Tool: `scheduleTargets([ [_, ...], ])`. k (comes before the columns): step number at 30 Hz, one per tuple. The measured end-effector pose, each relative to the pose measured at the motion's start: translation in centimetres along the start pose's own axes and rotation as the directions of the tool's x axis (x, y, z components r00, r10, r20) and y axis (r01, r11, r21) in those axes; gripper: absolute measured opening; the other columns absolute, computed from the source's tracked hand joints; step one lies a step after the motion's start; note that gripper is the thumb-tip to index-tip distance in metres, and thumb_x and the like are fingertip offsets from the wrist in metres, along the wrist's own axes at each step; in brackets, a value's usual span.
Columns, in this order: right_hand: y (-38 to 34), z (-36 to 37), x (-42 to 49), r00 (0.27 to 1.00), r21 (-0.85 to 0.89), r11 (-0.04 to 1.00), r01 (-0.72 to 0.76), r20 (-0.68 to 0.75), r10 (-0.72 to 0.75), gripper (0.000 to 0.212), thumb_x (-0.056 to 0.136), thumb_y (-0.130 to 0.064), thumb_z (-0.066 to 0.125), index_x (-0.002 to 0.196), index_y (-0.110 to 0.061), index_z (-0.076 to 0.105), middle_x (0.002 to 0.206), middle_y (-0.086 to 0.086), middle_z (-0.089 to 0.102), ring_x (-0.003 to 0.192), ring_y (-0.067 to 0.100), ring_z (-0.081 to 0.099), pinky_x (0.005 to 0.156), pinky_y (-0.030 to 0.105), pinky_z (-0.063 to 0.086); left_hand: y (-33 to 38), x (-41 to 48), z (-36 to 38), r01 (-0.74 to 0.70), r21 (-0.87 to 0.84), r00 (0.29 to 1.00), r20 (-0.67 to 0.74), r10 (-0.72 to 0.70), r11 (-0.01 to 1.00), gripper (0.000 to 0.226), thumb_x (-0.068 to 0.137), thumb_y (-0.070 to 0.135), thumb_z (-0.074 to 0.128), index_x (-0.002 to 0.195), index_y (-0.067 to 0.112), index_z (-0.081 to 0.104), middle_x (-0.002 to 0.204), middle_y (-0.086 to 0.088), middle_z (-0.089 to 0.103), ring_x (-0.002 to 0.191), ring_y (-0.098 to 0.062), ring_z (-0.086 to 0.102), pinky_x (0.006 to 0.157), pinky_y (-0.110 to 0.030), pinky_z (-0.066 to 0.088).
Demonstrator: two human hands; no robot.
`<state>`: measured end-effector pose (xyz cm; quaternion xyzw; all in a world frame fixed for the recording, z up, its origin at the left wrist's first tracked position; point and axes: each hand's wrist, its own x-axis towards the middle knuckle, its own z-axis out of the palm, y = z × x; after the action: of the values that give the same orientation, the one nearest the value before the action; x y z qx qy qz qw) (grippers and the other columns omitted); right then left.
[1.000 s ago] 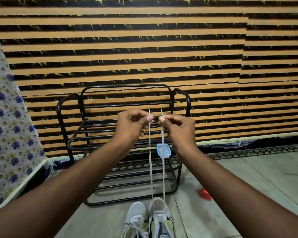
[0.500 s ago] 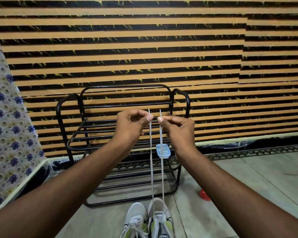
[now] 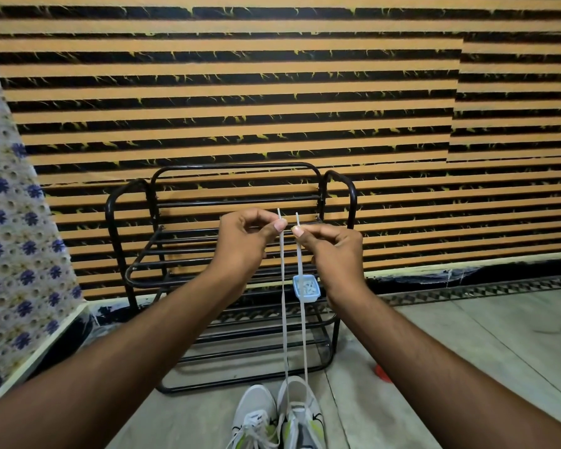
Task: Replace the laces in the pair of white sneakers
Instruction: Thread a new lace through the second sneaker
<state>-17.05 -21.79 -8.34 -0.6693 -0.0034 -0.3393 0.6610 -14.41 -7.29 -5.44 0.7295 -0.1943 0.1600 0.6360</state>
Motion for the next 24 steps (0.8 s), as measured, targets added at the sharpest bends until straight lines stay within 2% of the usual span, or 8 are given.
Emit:
scheduleTargets([
  [4, 0.1, -0.1, 0.0, 1.0, 0.0, 1.0, 0.0, -0.012, 0.0, 0.007, 0.084, -0.02, 0.079, 0.091, -0.021, 0.08, 0.085, -0.011, 0.077, 0.086, 0.002, 0.071, 0.075, 0.021, 0.052, 0.3, -0.2, 0.0, -0.014, 0.01, 1.0, -0.005, 0.014, 1.0, 0.004, 0.092, 0.018, 0.073, 0.089, 0.017, 0.076, 0.099, 0.01, 0.073, 0.075, 0.002, 0.063, 0.066, -0.021, 0.047],
  [6, 0.1, -0.1, 0.0, 1.0, -0.013, 1.0, 0.001, -0.014, -0.001, 0.007, 0.084, -0.021, 0.079, 0.091, -0.022, 0.08, 0.085, -0.012, 0.076, 0.086, 0.0, 0.071, 0.075, 0.019, 0.051, 0.3, -0.3, 0.0, -0.019, 0.011, 1.0, -0.002, 0.019, 1.0, 0.005, 0.092, 0.017, 0.073, 0.089, 0.016, 0.076, 0.098, 0.01, 0.073, 0.075, 0.005, 0.063, 0.067, -0.019, 0.047],
  [11, 0.3, -0.3, 0.2, 1.0, -0.035, 0.999, 0.001, -0.009, -0.002, 0.004, 0.084, -0.024, 0.079, 0.088, -0.023, 0.08, 0.086, -0.013, 0.076, 0.088, 0.0, 0.07, 0.08, 0.025, 0.054, 0.2, -0.4, -0.1, -0.019, 0.007, 1.0, 0.006, 0.019, 1.0, 0.006, 0.094, 0.018, 0.072, 0.091, 0.015, 0.075, 0.097, 0.009, 0.073, 0.067, 0.008, 0.062, 0.065, -0.018, 0.048],
  [15, 0.7, -0.6, 0.1, 1.0, -0.026, 0.999, -0.028, -0.002, 0.028, 0.003, 0.084, -0.024, 0.078, 0.088, -0.024, 0.079, 0.086, -0.016, 0.075, 0.087, -0.002, 0.069, 0.079, 0.029, 0.057, 0.0, -0.5, -0.1, 0.014, -0.019, 0.998, 0.065, -0.013, 1.0, 0.01, 0.1, 0.015, 0.063, 0.099, 0.009, 0.07, 0.097, -0.001, 0.076, 0.092, -0.01, 0.072, 0.073, -0.028, 0.058],
  [17, 1.2, -1.1, 0.1, 0.998, -0.021, 0.998, -0.058, 0.001, 0.058, 0.004, 0.087, -0.021, 0.076, 0.088, -0.022, 0.079, 0.087, -0.012, 0.076, 0.089, 0.004, 0.071, 0.081, 0.034, 0.059, -0.6, -0.7, -0.4, 0.048, -0.076, 0.991, 0.128, -0.038, 0.996, 0.012, 0.103, 0.013, 0.056, 0.103, 0.004, 0.065, 0.089, -0.005, 0.075, 0.085, -0.019, 0.074, 0.075, -0.034, 0.063],
  [20, 2.4, -1.9, -0.1, 0.993, 0.026, 0.994, -0.108, 0.042, 0.107, 0.009, 0.094, -0.015, 0.067, 0.09, -0.013, 0.075, 0.081, 0.002, 0.075, 0.078, 0.017, 0.075, 0.068, 0.035, 0.06, -2.6, -1.3, -0.7, 0.111, -0.079, 0.977, 0.191, -0.094, 0.991, 0.013, 0.105, 0.013, 0.054, 0.105, 0.003, 0.063, 0.079, -0.005, 0.07, 0.068, -0.019, 0.066, 0.063, -0.032, 0.059],
  [22, 4.0, -2.3, -0.4, 0.99, 0.012, 0.991, -0.13, 0.053, 0.129, 0.012, 0.095, -0.013, 0.066, 0.086, -0.009, 0.073, 0.069, 0.004, 0.071, 0.06, 0.017, 0.069, 0.052, 0.028, 0.053, -4.8, -2.0, -0.3, 0.134, -0.009, 0.972, 0.196, -0.129, 0.991, 0.011, 0.104, 0.012, 0.056, 0.103, 0.004, 0.063, 0.077, -0.006, 0.07, 0.062, -0.017, 0.061, 0.055, -0.031, 0.051],
  [24, 6.2, -2.7, -0.8, 0.985, -0.062, 0.985, -0.16, 0.052, 0.163, 0.015, 0.095, -0.014, 0.067, 0.082, -0.01, 0.073, 0.065, 0.005, 0.068, 0.052, 0.012, 0.058, 0.046, 0.023, 0.044, -7.4, -2.8, 0.4, 0.152, 0.05, 0.963, 0.218, -0.159, 0.987, 0.009, 0.103, 0.01, 0.059, 0.101, 0.003, 0.064, 0.078, -0.01, 0.073, 0.06, -0.016, 0.059, 0.052, -0.029, 0.047],
])
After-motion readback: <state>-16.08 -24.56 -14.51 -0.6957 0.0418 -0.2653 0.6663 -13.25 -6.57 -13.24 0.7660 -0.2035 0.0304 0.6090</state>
